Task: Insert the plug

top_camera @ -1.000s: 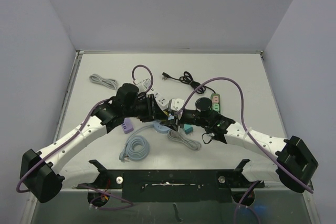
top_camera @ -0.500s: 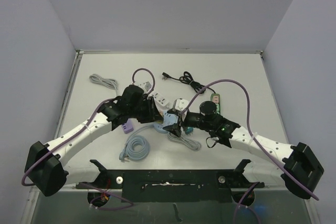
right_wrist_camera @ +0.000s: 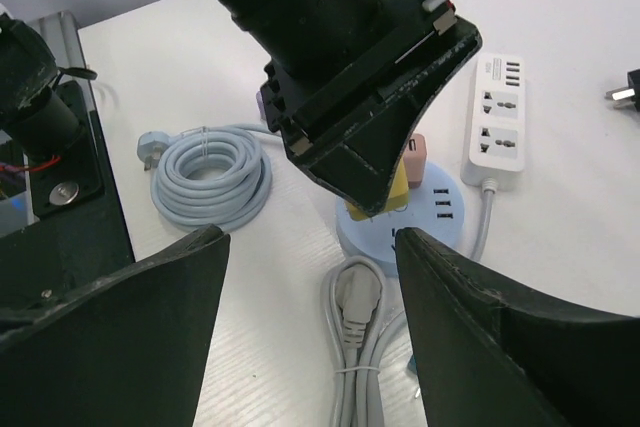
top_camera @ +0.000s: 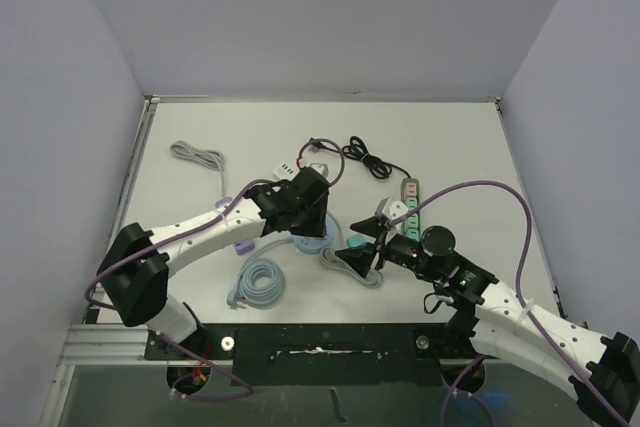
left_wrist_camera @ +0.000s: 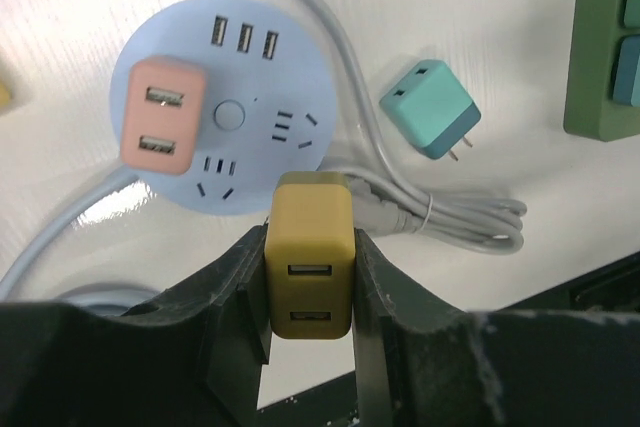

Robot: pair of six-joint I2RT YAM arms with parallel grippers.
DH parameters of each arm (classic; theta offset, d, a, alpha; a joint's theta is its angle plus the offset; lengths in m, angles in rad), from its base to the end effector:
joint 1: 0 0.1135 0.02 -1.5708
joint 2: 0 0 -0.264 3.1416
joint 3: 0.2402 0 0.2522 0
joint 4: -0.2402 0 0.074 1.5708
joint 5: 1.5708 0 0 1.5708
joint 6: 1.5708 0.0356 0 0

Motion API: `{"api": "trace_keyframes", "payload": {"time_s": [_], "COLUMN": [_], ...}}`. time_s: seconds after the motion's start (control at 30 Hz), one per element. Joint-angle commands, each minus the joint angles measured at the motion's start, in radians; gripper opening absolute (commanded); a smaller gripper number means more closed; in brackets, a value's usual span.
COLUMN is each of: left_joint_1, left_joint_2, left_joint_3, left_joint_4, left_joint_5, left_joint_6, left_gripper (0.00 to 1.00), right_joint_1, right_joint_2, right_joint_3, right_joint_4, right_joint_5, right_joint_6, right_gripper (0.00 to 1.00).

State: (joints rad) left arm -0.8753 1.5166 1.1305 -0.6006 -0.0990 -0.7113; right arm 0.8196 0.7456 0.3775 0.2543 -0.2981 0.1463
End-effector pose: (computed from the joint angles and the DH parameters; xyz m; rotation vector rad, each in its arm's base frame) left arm 0.2049 -0.2400 0.2492 0.1760 2.6183 -0.4710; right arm 0.1176 0.1413 0.2482 -0.8041 1.5836 0.9635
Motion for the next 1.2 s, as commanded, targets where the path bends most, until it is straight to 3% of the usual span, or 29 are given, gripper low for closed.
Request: {"api": "trace_keyframes", "payload": {"time_s": [0.0, 0.3, 1.17], "left_joint_1": [-0.032, -0.032, -0.007], "left_joint_2": [0.062, 0.152, 0.305], "left_joint_3": [0.096, 0.148, 0.204], "left_joint_4": [-0.008, 0.016, -0.101], "left_joint_5": [-0.092, -0.077, -0.039], "left_joint_6": [0.055, 0.122, 0.3], "left_gripper": [0.06, 0.03, 0.01], "right_joint_1": [0.004, 0.004, 0.004], "right_joint_2": [-0.081, -0.118, -0.123], "right_joint_3": [0.004, 0.024, 0.014], "right_joint_4": [-0.042, -0.163, -0.194], "right_joint_5": [0.081, 0.12, 0.167], "right_joint_6": [0.103, 0.178, 0.196], "right_gripper": [0.68, 0.68, 0.66]}}
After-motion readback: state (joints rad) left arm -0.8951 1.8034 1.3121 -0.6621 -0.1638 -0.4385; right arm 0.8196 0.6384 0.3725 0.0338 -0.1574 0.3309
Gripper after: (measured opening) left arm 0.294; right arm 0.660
